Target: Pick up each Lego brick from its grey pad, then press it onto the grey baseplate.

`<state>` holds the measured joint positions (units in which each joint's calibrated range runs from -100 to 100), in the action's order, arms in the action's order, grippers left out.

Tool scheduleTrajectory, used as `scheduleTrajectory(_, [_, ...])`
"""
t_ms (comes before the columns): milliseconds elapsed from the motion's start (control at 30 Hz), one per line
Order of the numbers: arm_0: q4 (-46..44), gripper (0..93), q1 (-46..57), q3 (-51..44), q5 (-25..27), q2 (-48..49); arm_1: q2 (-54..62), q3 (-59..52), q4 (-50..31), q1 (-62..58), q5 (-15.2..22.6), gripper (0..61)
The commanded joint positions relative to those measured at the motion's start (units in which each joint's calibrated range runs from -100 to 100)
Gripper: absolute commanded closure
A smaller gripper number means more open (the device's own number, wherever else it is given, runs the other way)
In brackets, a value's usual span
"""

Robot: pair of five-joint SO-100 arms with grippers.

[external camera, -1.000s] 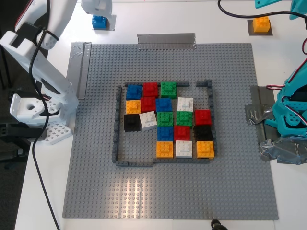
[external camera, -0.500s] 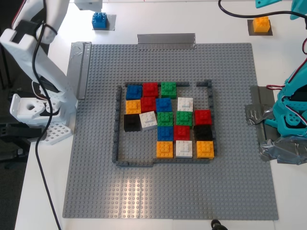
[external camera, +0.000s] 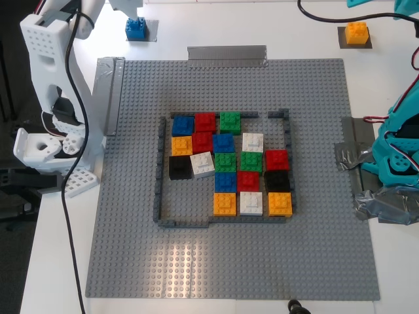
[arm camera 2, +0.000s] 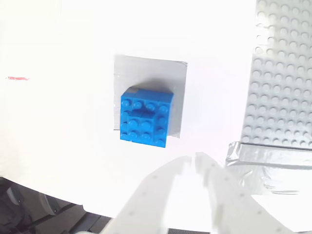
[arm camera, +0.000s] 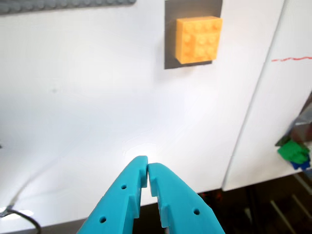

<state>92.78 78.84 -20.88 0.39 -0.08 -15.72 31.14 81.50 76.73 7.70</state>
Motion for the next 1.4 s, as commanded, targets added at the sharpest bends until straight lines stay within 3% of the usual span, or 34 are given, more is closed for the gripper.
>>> scheduleTrajectory(0, [-4.91, 92.7, 0.34, -0.84, 0.27, -3.01, -2.39, 10.17, 1.90, 1.44, -1.13, 48.7])
scheduleTrajectory(100, [-8.49, 92.7, 0.41, -0.84, 0.32, -6.35, -5.40, 12.79, 2.56, 2.38, -2.06, 44.8])
scheduleTrajectory(233, [-10.68, 92.7, -0.17, -1.02, 0.37, -9.53, -8.66, 14.32, 2.64, 3.11, -3.32, 34.9])
scheduleTrajectory(433, [-11.82, 79.1, -0.53, -1.38, 0.27, -11.76, -14.84, 20.19, 1.74, 3.11, -3.32, 35.1])
scheduleTrajectory(900, [-13.37, 75.2, -7.20, -1.11, 0.27, -13.65, -18.79, 21.55, -1.19, 3.61, -3.76, 36.3])
scheduleTrajectory(1367, [-16.79, 75.2, -5.75, -0.75, 1.93, -17.34, -19.65, 21.64, -2.00, 4.27, -4.25, 36.4])
